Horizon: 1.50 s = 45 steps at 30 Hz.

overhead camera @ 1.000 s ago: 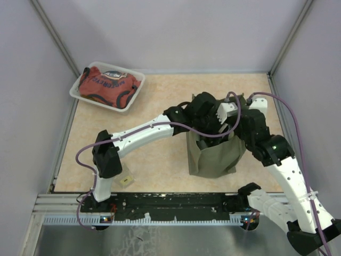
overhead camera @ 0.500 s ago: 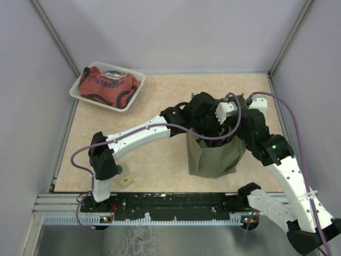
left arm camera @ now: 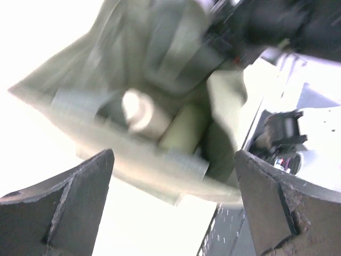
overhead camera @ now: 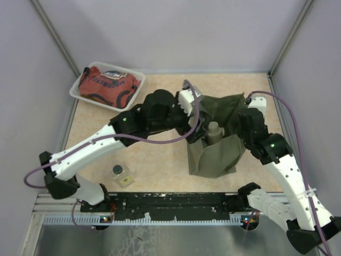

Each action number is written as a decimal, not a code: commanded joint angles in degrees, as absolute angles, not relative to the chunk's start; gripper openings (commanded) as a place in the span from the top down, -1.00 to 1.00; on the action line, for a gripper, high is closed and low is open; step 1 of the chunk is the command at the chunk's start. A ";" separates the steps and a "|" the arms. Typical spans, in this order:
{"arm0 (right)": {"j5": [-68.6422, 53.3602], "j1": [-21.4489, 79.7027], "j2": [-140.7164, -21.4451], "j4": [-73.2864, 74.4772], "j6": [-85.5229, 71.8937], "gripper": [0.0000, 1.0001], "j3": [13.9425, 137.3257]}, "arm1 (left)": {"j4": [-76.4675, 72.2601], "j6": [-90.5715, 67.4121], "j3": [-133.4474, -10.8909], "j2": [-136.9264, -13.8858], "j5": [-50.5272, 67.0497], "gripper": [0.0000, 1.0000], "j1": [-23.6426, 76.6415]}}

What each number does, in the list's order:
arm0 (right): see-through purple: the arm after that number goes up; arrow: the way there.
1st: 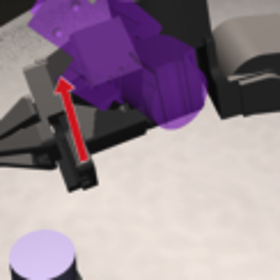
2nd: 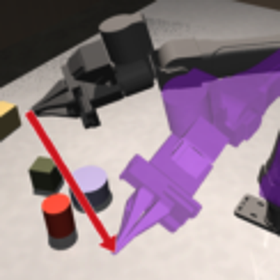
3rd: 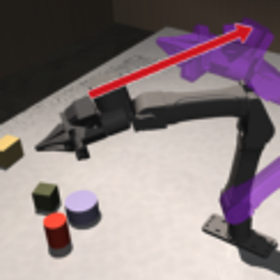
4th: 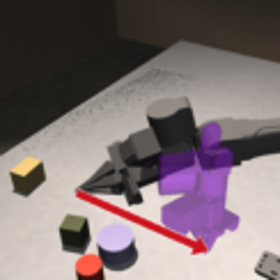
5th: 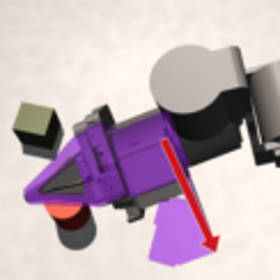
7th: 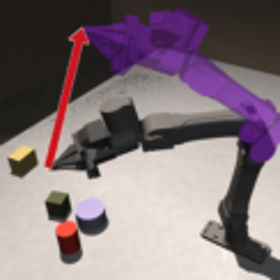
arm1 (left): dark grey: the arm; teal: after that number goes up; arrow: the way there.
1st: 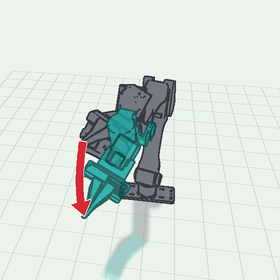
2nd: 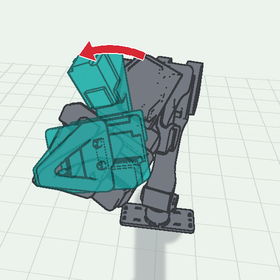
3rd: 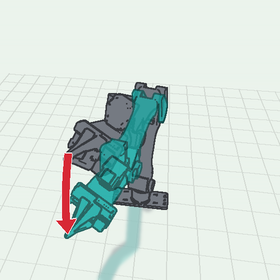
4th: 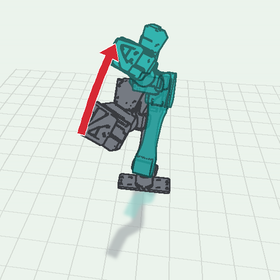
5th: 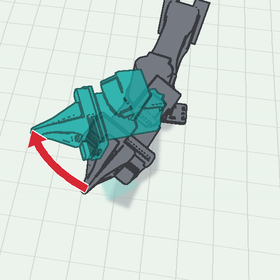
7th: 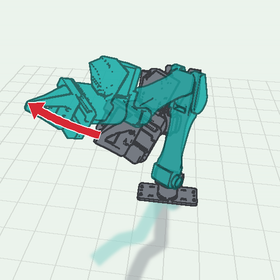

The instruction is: Place the personal care products into the canvas bag

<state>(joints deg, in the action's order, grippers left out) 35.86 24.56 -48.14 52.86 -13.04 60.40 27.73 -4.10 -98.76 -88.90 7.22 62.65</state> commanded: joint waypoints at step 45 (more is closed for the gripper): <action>33.84 24.26 -51.79 49.66 -11.03 0.95 60.05 | 77.84 -59.20 -54.95 -54.66 -21.66 0.61 62.88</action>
<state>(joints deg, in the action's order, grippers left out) 34.85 24.56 -51.55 50.54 -11.11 60.40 79.83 -58.61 -55.72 -55.40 -22.72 62.65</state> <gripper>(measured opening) 0.050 0.521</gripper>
